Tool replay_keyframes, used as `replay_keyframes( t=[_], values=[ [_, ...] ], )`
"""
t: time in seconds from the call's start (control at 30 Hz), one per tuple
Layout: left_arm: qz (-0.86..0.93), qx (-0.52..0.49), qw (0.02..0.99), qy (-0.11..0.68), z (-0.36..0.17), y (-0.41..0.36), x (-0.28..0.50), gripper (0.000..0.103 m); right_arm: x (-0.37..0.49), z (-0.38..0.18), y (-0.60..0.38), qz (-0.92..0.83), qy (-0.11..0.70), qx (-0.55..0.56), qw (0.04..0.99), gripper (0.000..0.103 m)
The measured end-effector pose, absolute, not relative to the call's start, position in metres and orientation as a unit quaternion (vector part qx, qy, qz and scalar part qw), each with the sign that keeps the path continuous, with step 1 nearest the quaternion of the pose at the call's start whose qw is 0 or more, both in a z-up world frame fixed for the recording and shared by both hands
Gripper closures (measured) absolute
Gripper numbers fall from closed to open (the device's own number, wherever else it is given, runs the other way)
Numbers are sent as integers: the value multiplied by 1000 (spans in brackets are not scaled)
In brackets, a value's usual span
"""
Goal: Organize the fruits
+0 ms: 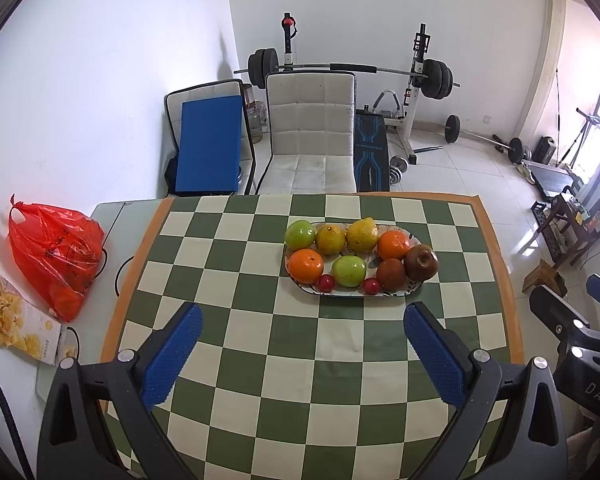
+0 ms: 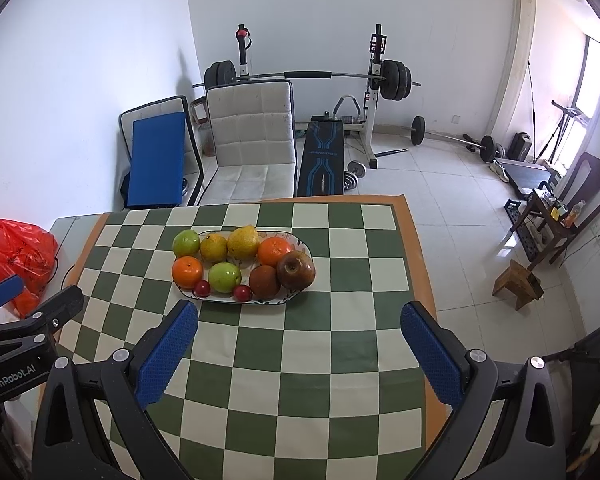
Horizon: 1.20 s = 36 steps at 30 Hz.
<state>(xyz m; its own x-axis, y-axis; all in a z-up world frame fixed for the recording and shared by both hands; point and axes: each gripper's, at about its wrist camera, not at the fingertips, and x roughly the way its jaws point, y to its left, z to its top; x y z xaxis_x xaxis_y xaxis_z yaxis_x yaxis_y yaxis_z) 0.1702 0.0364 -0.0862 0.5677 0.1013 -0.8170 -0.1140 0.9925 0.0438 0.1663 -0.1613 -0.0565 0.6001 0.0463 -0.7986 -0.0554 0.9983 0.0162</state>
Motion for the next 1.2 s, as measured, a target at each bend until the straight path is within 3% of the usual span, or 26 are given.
replay_keyframes(
  t=[1.2],
  values=[
    [57, -4, 887, 458, -78, 29, 172, 0, 164, -45, -174, 25, 444, 4, 896, 0]
  ],
)
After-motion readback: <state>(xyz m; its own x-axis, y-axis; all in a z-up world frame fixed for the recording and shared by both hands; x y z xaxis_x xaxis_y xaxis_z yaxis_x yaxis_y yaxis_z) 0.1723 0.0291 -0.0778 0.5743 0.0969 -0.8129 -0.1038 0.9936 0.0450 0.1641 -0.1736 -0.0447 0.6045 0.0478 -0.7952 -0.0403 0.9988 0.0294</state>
